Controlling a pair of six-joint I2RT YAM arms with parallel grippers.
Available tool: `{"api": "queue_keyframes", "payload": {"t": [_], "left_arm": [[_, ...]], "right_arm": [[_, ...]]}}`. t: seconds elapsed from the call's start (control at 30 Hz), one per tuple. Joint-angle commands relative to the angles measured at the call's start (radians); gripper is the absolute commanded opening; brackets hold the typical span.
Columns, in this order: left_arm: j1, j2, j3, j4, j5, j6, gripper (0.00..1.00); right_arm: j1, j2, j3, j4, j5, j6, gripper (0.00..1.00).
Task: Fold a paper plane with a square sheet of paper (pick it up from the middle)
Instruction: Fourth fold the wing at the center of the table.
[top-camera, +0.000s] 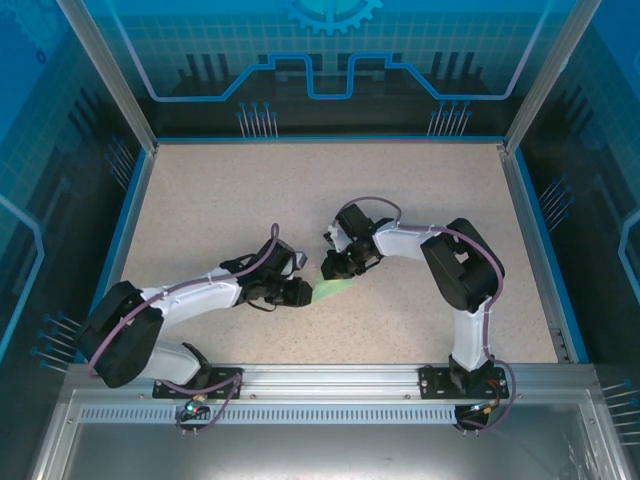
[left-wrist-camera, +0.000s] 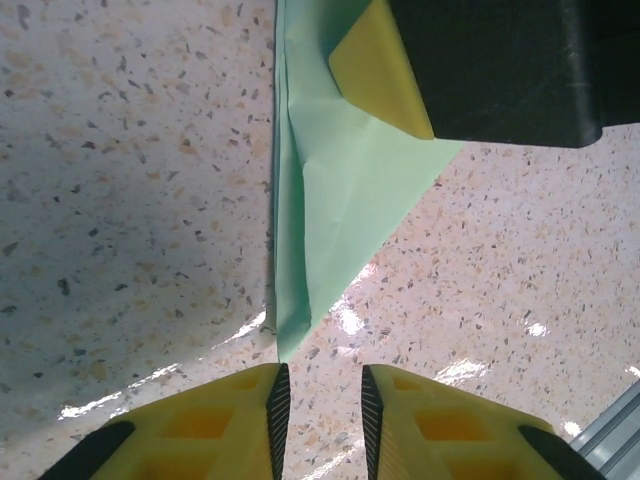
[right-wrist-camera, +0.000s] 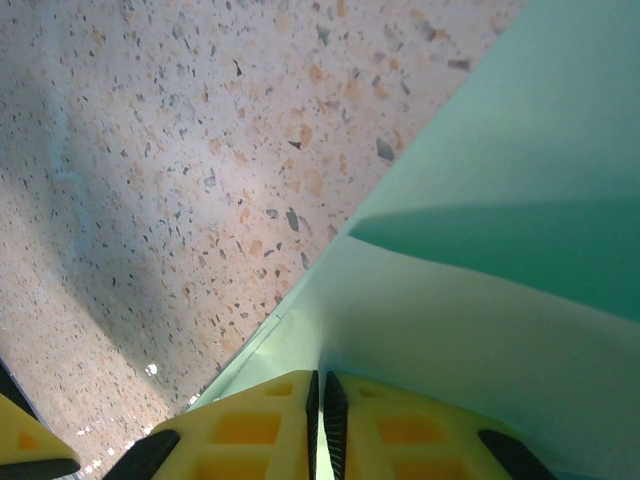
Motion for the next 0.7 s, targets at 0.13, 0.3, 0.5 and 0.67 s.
{"api": "queue_keyframes", "payload": {"t": [0.13, 0.3, 0.5, 0.67], "left_arm": [[-0.005, 0.092, 0.020, 0.012, 0.034, 0.005, 0.28], [-0.004, 0.130, 0.023, 0.040, 0.047, 0.015, 0.28], [-0.004, 0.123, 0.029, 0.066, 0.060, 0.009, 0.28], [-0.004, 0.093, 0.036, 0.062, 0.038, 0.008, 0.29]], "right_arm": [[-0.010, 0.073, -0.021, -0.053, 0.104, -0.021, 0.15], [-0.010, 0.078, -0.019, -0.052, 0.100, -0.022, 0.15], [-0.011, 0.083, -0.015, -0.055, 0.098, -0.026, 0.14], [-0.011, 0.085, -0.015, -0.055, 0.098, -0.026, 0.14]]}}
